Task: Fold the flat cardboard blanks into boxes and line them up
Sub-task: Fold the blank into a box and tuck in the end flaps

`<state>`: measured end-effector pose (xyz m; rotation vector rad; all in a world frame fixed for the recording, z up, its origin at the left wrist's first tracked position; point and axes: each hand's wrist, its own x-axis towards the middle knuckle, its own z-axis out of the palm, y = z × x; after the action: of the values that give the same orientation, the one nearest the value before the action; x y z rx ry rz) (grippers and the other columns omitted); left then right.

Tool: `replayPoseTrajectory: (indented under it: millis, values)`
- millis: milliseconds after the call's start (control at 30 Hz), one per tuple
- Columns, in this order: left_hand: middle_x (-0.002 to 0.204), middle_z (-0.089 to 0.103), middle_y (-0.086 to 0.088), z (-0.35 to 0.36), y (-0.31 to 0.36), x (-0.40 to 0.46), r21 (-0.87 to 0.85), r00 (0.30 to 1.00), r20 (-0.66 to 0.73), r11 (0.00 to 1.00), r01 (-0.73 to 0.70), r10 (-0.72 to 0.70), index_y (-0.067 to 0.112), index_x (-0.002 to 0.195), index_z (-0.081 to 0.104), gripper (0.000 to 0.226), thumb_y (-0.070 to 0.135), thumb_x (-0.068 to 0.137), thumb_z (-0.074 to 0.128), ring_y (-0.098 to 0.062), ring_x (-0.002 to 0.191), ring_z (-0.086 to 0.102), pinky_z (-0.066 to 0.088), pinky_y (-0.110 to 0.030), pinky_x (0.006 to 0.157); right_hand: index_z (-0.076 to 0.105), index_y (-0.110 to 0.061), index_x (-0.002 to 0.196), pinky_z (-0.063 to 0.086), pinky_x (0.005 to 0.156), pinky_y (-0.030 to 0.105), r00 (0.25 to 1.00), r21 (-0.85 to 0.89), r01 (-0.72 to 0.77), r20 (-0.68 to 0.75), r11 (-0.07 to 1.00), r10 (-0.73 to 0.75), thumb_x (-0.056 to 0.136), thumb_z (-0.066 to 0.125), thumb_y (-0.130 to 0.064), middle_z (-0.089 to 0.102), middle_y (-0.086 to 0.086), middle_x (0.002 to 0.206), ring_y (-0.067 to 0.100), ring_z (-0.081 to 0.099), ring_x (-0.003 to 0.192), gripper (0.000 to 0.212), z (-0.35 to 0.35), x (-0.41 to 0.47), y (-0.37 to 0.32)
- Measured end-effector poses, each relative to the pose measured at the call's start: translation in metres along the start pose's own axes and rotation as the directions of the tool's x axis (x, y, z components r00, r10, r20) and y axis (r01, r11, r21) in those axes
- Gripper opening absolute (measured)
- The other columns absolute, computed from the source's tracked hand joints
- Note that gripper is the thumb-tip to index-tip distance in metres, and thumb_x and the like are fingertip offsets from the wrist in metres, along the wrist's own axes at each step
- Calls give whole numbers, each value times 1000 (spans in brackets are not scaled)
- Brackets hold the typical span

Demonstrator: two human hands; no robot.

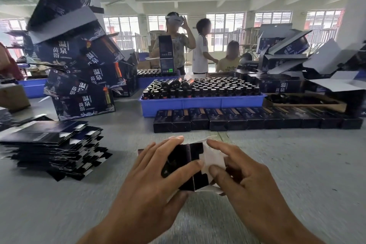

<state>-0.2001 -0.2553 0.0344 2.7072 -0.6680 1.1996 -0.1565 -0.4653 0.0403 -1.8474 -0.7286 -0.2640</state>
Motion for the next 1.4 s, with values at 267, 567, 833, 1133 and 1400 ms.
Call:
replayPoseTrajectory:
  millis: [267, 567, 833, 1133, 1400]
  values:
    - [152, 45, -7, 3, -6, -3, -46, 1000, 23, 999, 8, -7, 34, 126, 56, 61, 28, 71, 83, -29, 135, 48, 55, -48, 93, 49, -68, 116, 51, 64, 6, 1000, -23, 11, -27, 1000, -12, 94, 65, -24, 72, -26, 92, -4, 71, 80, 52, 2, -1, 3]
    - [149, 46, -11, 5, -5, -2, 2, 999, 34, 1000, -12, 12, 33, 122, 55, 55, 26, 74, 81, -32, 133, 47, 55, -43, 90, 32, -77, 121, 48, 66, 3, 999, -115, 27, -38, 993, -32, 95, 64, -27, 72, -25, 96, -8, 68, 84, 66, 2, -2, 3]
    - [146, 49, -14, 4, 2, -1, -13, 999, 35, 1000, 3, -3, 29, 122, 52, 69, 17, 64, 88, -33, 128, 52, 60, -43, 81, 59, -50, 130, 42, 79, 0, 991, -261, 131, -5, 956, -137, 97, 63, -19, 48, -51, 121, -16, 55, 105, 45, 2, -3, 0]
    - [144, 49, -13, 4, -5, -2, 13, 998, 41, 999, 46, -47, 31, 135, 52, 76, 17, 69, 86, -33, 129, 51, 62, -42, 76, 19, -72, 136, 28, 85, -11, 983, -262, 86, 182, 961, -38, 69, 51, -86, 25, -58, 131, -27, 36, 118, 76, 4, -4, 1]
    - [143, 50, -12, 5, -2, -2, 14, 999, 35, 1000, 1, -2, 32, 134, 56, 74, 19, 68, 86, -31, 130, 50, 60, -40, 79, 57, -61, 114, 39, 88, 0, 992, -240, 128, 34, 962, -124, 87, 71, -38, 49, -48, 122, -14, 56, 108, 38, 4, -3, 3]
